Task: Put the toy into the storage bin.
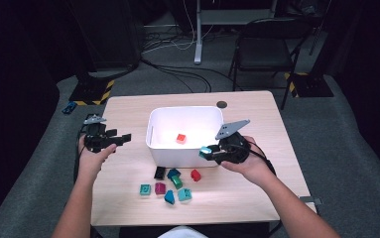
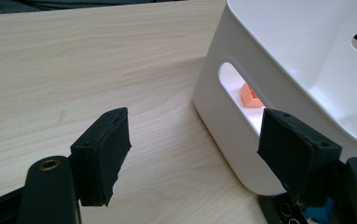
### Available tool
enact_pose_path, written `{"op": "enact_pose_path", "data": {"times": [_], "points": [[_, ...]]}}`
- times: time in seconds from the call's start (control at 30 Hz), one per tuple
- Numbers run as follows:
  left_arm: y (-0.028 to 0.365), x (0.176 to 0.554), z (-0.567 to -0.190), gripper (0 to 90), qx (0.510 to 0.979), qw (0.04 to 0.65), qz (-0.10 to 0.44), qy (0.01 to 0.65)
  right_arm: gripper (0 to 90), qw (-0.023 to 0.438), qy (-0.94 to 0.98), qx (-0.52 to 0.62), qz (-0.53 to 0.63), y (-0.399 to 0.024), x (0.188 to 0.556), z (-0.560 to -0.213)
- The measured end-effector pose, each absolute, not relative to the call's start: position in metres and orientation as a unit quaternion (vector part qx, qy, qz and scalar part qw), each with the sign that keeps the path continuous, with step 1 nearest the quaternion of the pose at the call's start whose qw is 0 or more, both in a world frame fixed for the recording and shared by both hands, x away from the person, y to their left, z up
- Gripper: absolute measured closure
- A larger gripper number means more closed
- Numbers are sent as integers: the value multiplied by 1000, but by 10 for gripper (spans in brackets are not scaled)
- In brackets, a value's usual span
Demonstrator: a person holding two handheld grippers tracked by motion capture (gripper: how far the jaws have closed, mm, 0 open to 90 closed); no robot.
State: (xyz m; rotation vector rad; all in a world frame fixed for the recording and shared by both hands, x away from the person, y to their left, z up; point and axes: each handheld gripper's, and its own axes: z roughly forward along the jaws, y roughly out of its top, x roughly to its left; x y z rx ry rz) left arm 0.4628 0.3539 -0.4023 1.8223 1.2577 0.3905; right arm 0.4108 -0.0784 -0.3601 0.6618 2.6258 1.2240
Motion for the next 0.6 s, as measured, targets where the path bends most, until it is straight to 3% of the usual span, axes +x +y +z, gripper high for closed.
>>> {"op": "enact_pose_path", "data": {"times": [0.6], "points": [[354, 462, -404, 210, 746, 420, 156, 493, 671, 100, 877, 217, 417, -57, 441, -332]]}}
